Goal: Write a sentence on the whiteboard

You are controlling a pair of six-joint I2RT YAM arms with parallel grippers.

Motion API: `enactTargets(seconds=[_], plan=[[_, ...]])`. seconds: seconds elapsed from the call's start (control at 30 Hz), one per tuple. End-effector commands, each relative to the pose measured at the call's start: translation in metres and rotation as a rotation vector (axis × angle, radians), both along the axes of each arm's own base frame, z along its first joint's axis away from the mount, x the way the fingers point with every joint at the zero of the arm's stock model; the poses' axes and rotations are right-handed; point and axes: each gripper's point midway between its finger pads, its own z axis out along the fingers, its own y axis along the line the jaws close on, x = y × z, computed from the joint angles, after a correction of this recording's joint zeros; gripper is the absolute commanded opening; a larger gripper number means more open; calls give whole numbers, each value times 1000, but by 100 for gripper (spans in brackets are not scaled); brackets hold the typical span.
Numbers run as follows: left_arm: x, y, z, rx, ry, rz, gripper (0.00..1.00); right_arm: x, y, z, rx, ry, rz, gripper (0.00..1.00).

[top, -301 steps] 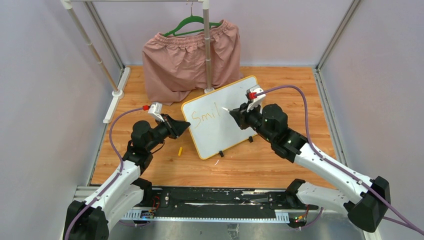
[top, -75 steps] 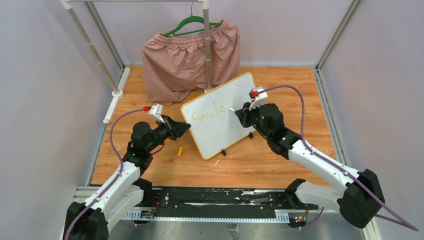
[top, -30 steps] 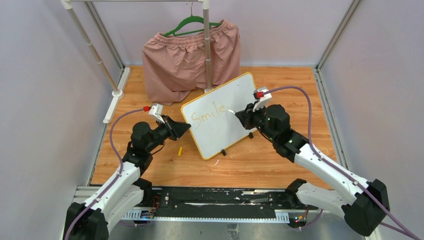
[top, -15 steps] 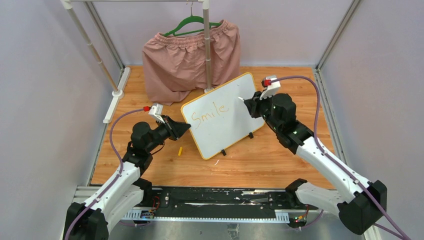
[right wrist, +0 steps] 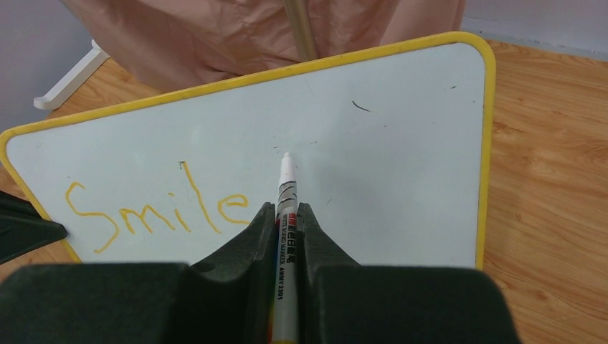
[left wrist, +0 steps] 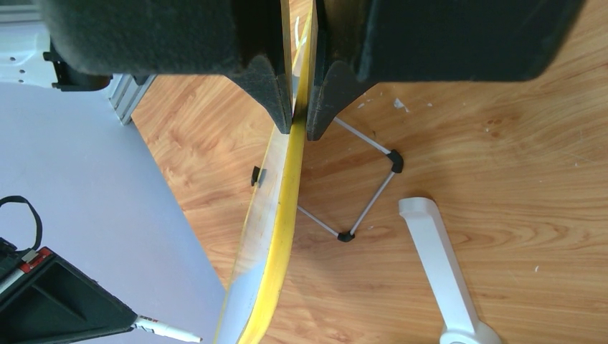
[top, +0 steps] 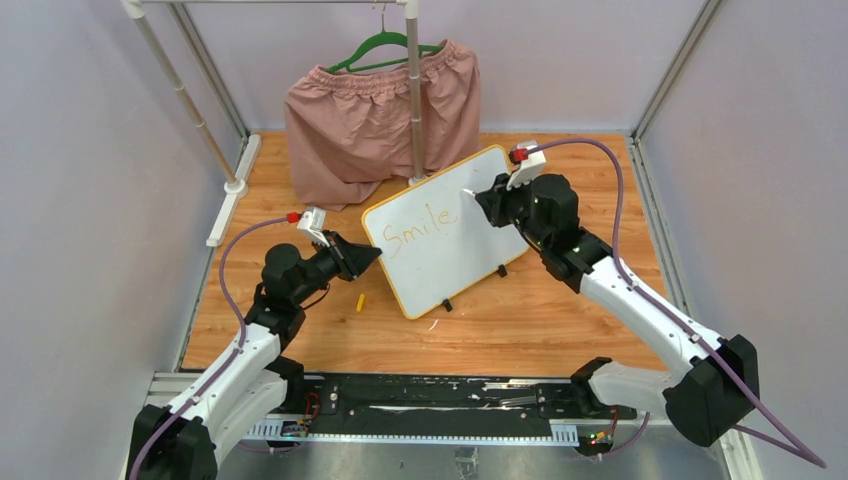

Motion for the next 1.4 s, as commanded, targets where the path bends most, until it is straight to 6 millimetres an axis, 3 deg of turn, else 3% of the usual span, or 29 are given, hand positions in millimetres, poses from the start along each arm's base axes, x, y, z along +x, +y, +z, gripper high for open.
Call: enactTargets(seconds=[0.0, 0.5, 1.37], plan=[[-1, 0, 6, -10, -29, -2, 0, 6, 1, 21, 34, -48, 2, 0], [-1, 0, 7, -10, -31, -4, 0, 16, 2, -1, 10, -11, -25, 0], [-1, 0, 8, -10, -36, -4, 0, -10, -12, -49, -27, 74, -21, 0]])
